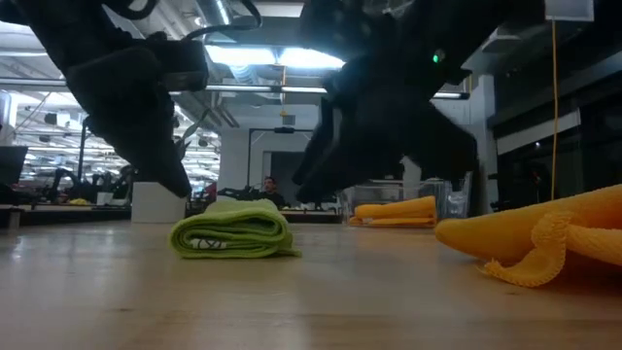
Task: Fold microfiber towels
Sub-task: Put the folded green microfiber towel into the transparent bin
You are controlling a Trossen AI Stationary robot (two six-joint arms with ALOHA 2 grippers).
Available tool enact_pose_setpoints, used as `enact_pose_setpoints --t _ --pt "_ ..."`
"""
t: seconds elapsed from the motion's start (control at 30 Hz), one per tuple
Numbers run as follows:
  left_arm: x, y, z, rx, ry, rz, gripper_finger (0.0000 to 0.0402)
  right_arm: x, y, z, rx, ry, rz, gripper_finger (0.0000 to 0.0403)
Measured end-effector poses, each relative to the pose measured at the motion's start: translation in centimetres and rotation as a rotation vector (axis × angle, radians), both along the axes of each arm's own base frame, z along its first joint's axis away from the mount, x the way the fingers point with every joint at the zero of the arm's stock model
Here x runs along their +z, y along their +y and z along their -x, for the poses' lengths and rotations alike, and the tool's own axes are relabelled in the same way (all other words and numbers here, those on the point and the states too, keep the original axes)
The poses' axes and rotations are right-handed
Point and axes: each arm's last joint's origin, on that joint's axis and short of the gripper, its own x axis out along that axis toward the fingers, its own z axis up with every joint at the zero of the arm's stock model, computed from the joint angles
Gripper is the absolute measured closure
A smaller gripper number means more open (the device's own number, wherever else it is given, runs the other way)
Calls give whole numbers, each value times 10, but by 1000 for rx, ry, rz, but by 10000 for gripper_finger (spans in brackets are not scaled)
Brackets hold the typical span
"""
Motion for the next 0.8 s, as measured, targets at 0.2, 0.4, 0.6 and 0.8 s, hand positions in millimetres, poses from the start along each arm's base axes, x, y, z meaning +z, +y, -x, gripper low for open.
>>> enact_pose_setpoints --t 0.2,0.4,0.6,0.8 --pt "0 -3 2 -13 2 -1 292 -1 -6 -3 272 97 196 236" --pt "-4 -3 0 -10 11 -8 292 -12 -20 -9 368 171 360 236" --pt "-5 -5 1 -12 13 -13 292 -7 -16 -8 261 149 568 236" --pt "-4 -5 1 -13 12 -13 292 -8 -8 -3 290 165 574 236"
